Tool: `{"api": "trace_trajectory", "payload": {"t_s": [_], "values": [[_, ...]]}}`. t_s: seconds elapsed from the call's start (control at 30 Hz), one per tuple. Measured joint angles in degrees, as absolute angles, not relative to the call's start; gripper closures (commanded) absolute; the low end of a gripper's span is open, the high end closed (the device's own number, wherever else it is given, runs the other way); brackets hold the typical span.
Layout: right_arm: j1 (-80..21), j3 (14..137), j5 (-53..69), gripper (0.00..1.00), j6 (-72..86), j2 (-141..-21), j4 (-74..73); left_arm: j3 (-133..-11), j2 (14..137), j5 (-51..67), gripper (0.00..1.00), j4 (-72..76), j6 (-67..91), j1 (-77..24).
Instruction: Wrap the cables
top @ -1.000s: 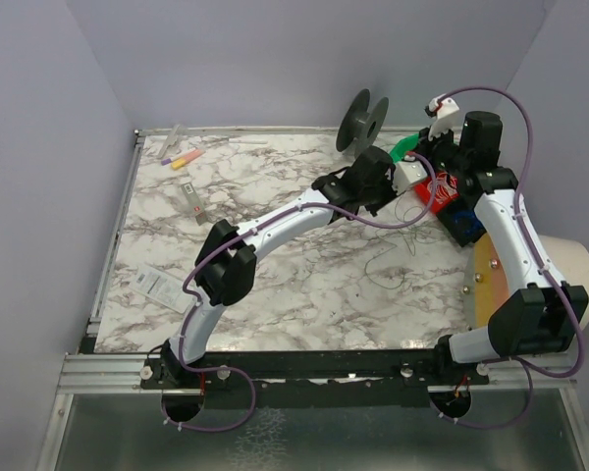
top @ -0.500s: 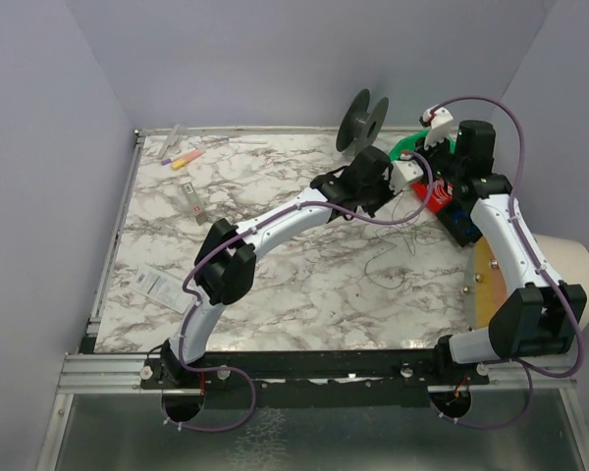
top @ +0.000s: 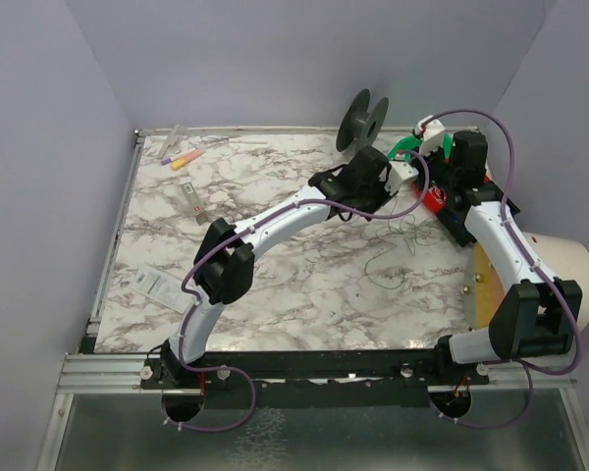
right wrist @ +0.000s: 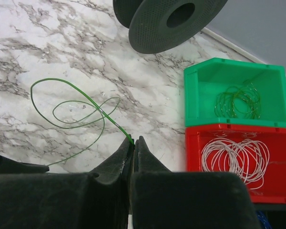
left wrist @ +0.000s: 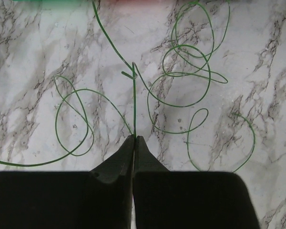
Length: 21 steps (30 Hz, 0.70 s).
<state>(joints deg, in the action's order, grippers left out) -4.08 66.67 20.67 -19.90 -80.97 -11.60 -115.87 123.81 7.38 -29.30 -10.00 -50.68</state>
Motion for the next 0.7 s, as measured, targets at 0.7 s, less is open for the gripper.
{"api": "trace_trajectory", "payload": {"t_s": [0.7], "values": [[-2.9,63.9,28.8,1.00,-10.9,-82.2,-4.7,-117.1,123.7,9.7,1.00,-32.3,-3.3,-49.8]]}}
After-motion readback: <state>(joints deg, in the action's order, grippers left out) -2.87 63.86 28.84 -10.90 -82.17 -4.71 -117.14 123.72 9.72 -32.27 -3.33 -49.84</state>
